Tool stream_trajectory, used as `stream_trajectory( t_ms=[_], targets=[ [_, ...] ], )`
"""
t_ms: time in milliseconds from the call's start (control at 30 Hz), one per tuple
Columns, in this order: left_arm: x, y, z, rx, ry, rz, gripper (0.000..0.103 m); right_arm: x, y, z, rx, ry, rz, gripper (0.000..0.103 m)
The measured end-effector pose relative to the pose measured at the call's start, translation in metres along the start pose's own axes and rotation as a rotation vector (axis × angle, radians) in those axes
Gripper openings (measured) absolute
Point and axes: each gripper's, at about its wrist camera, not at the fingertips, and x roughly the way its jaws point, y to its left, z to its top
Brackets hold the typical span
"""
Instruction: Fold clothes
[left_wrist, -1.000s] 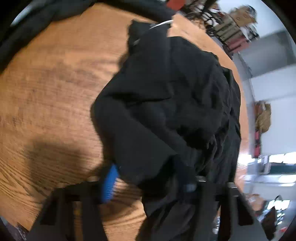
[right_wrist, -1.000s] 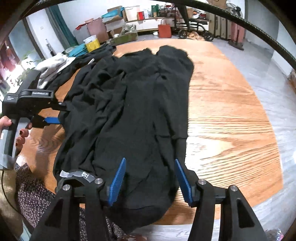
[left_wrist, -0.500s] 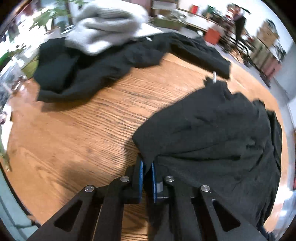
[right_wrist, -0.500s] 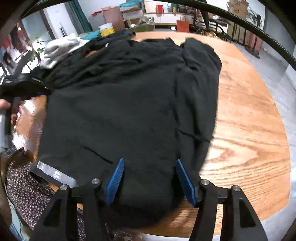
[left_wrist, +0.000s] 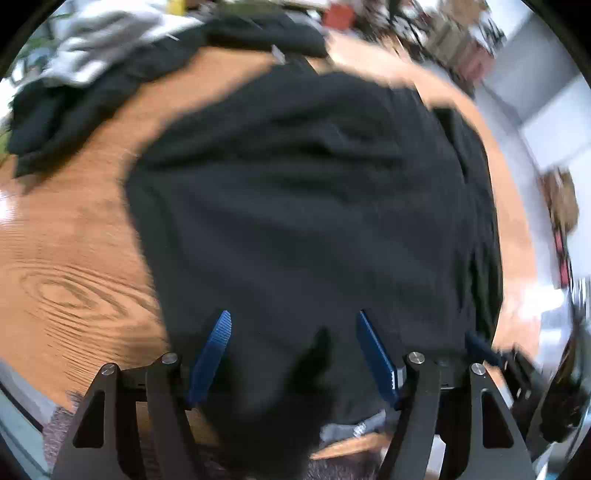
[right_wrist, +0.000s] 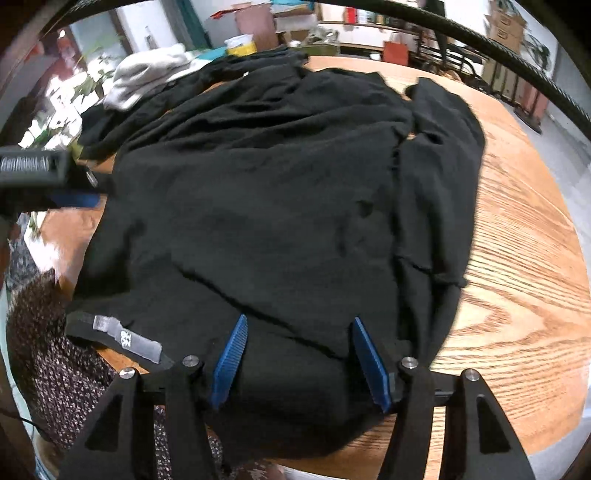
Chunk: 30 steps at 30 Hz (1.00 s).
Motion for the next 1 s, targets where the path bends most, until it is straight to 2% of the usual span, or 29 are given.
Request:
stream_trajectory(
  t_ms=[133,200,267,367,467,567,633,700,833,933,1000],
  targets=[
    [0.022,-0.017,-0.016,0.069,0.058,0.036,0.071,0.002,0.004,-0.004,-0.043,0.007,-0.036,0.069],
    [0.021,-0.02,-0.021,0.109,0.047,0.063,0.071,0.001,0.004,-0.009,-0.066,0.026,-0.056,0.07],
    [0.019,-0.018,-0.025,0.117,0.051,0.058,0.071,-0.002,-0.002,-0.015,-0.068,0.048,-0.06,0.07],
    [0.016,-0.011,-0.026,0.115,0.054,0.032,0.071,-0.007,-0.015,-0.023,-0.05,0.075,-0.068,0.067],
    [0.012,-0.001,-0.024,0.093,0.076,-0.038,0.071,-0.012,-0.024,-0.03,-0.033,0.1,-0.075,0.062],
    [0.005,0.009,-0.018,0.042,0.091,-0.13,0.071,-0.013,-0.026,-0.03,-0.026,0.122,-0.071,0.06],
    [-0.004,0.016,-0.01,-0.003,0.078,-0.208,0.071,-0.015,-0.032,-0.022,0.01,0.11,-0.051,0.06],
    [-0.013,0.021,0.007,-0.028,0.047,-0.243,0.071,-0.018,-0.039,-0.01,0.04,0.074,-0.053,0.061],
    [-0.013,0.029,0.057,-0.137,-0.018,-0.186,0.071,-0.024,-0.038,0.036,0.015,-0.038,-0.121,0.069],
    [0.012,0.034,0.081,-0.216,0.014,-0.099,0.071,-0.011,-0.027,0.082,-0.008,-0.07,-0.182,0.071],
    [0.029,0.031,0.085,-0.237,0.018,-0.085,0.071,0.001,-0.018,0.105,-0.029,-0.088,-0.178,0.071]
  ],
)
